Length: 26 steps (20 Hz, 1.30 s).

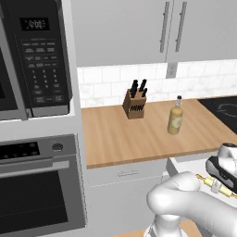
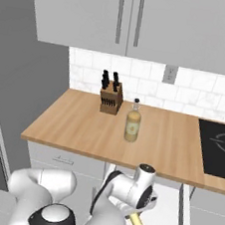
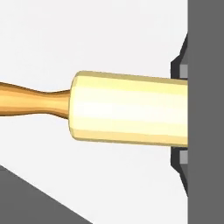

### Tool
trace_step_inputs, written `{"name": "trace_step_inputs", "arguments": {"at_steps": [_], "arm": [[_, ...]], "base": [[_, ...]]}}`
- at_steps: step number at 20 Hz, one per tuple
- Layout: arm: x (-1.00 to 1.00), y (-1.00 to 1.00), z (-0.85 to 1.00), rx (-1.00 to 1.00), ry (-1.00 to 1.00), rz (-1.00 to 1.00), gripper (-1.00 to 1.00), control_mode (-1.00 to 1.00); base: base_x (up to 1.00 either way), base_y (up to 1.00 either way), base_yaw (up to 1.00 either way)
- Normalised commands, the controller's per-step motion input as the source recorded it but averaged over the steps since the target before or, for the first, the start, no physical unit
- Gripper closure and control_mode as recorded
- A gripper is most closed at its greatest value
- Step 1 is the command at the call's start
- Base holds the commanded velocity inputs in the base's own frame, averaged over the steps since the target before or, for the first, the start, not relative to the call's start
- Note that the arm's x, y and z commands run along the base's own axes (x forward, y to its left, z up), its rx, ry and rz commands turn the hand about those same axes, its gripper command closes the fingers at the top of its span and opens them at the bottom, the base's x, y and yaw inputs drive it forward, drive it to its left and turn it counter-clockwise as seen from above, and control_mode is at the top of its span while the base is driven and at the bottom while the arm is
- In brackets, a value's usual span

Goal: Pick the rolling pin from the drawer and place it on the counter.

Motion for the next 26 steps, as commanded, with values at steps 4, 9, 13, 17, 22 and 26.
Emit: {"name": "trace_step_inputs", "arguments": {"at_steps": [4,9,13,17,22,26], "arm": [[-0.25,0.00,1.00,0.00,0.00,-0.14,1.00,-1.00],[-0.08,0.00,1.00,0.00,0.00,-0.17,1.00,-1.00],[0.26,0.00,1.00,0.00,0.00,-0.21,1.00,-1.00],[0.96,0.00,0.96,0.01,-0.04,-0.16,1.00,-1.00],[1.00,0.16,0.38,0.00,-0.03,-0.12,1.00,-1.00],[1.00,0.80,0.06,0.00,0.00,-0.05,1.00,-1.00]], "base": [[0.00,0.00,0.00],[0.00,0.00,0.00],[0.00,0.00,0.00],[0.00,0.00,0.00],[0.00,0.00,0.00],[0.00,0.00,0.00]]}}
